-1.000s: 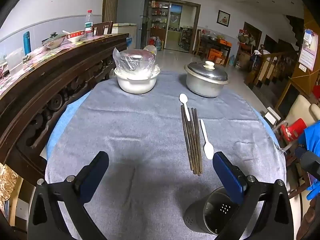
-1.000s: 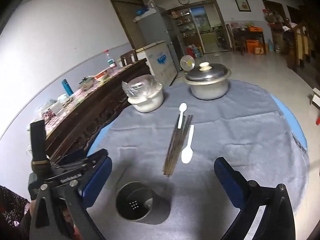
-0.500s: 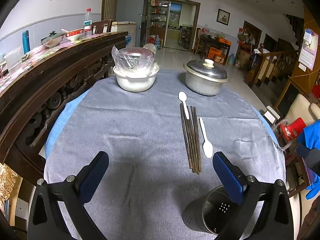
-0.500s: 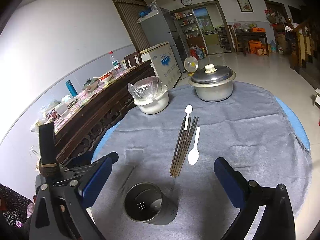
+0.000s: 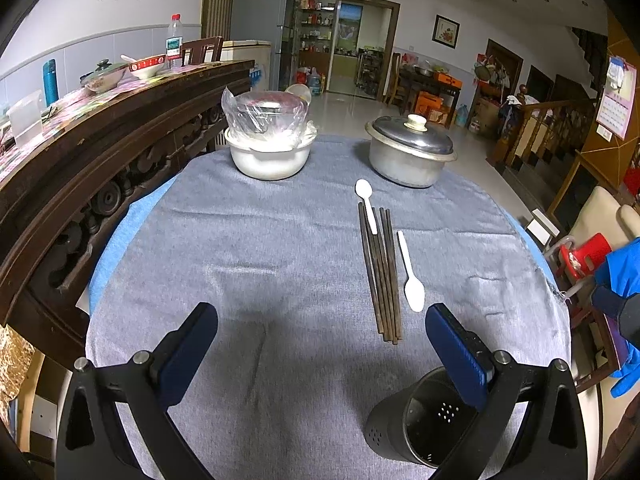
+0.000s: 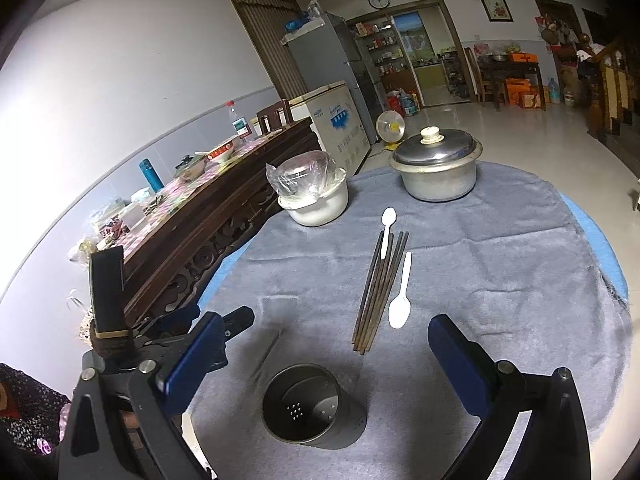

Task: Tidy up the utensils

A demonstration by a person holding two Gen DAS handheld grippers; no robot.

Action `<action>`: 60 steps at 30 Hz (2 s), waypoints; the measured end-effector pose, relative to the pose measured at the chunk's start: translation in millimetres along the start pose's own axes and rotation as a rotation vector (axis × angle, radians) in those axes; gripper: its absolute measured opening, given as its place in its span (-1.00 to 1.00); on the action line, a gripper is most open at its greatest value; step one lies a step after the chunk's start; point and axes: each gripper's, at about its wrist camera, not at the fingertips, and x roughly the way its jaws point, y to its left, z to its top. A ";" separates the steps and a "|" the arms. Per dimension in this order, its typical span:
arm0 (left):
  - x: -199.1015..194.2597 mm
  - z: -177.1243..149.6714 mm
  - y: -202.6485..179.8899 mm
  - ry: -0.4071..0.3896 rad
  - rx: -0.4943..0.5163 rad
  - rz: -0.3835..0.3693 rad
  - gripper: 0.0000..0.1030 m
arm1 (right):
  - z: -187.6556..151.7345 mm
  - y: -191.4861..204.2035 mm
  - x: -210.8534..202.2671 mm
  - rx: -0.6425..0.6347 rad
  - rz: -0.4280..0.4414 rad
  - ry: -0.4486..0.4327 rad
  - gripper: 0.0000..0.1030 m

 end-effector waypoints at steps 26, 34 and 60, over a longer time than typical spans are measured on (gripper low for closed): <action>2.8 -4.2 2.1 0.005 -0.006 -0.002 1.00 | -2.7 7.4 3.0 -0.006 0.017 0.006 1.00; 3.3 -3.7 2.5 0.018 -0.003 0.001 1.00 | -3.3 7.2 3.7 -0.005 0.023 0.006 1.00; 63.6 -17.2 66.0 0.233 -0.170 0.054 1.00 | 19.1 -103.1 96.5 0.245 -0.051 0.300 0.83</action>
